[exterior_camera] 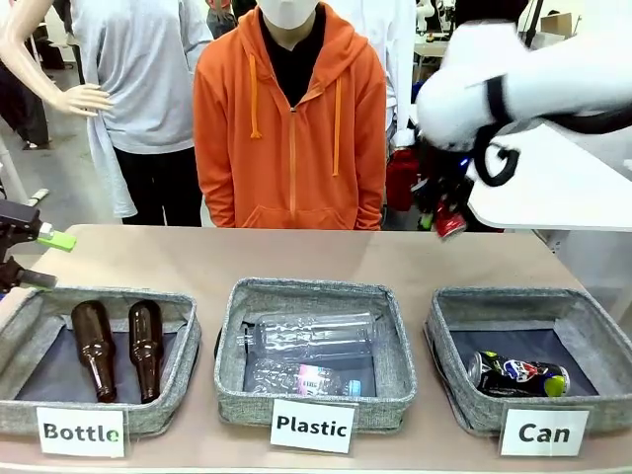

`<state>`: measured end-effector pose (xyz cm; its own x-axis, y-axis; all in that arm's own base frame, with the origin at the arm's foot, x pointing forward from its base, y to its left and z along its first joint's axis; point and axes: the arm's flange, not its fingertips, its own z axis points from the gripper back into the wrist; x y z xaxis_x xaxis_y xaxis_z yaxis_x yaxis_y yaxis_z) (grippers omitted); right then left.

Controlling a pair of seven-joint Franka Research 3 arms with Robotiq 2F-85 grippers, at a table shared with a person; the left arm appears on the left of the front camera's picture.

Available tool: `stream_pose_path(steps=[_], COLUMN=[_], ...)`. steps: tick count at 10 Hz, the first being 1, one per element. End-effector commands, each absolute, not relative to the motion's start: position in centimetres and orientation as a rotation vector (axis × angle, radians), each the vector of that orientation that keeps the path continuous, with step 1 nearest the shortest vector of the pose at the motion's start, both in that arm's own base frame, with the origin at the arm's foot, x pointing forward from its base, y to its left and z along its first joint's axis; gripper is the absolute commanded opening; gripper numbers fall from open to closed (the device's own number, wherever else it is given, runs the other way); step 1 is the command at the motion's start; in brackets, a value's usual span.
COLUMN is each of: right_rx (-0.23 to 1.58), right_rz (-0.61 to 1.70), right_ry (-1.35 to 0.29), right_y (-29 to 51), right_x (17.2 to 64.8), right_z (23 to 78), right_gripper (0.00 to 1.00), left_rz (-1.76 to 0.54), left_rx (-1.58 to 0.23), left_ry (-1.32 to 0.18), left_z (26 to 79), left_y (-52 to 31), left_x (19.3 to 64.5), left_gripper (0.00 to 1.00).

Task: Sort the can waste into the basket.
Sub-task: Pick up the can waste from the table and place it in the right Fabric basket.

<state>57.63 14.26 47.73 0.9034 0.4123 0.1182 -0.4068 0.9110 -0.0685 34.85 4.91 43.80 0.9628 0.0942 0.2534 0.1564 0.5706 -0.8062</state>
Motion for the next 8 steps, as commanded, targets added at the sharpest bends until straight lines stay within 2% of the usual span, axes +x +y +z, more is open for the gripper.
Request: stream_pose_path(steps=[1, 2, 4, 6, 8], right_rx=[-0.051, -0.073, -0.132, 0.037, 0.066], right_rz=[0.752, 0.875, 1.106, 1.067, 1.071], right_ry=[-0.054, 0.064, 0.086, 0.069, 0.042], right_y=[11.2, 10.4, 8.6, 6.5, 5.8], right_x=[49.4, 46.5, 43.3, 42.9, 43.0], right_z=[48.7, 48.6, 46.5, 44.9, 44.1], right_gripper=[0.06, 0.06, 0.06, 0.06, 0.06], left_rz=[-0.049, -0.049, -0.049, -0.049, -0.049], left_rx=[-0.966, -0.966, -0.966, -0.966, -0.966], left_ry=[-0.277, -0.277, -0.277, -0.277, -0.277], left_z=[43.7, 43.7, 43.7, 43.7, 43.7], left_y=[5.0, 5.0, 5.0, 5.0, 5.0], left_x=[34.7, 34.7, 34.7, 34.7, 34.7], left_gripper=[1.0, 1.0, 1.0, 1.0, 1.0])
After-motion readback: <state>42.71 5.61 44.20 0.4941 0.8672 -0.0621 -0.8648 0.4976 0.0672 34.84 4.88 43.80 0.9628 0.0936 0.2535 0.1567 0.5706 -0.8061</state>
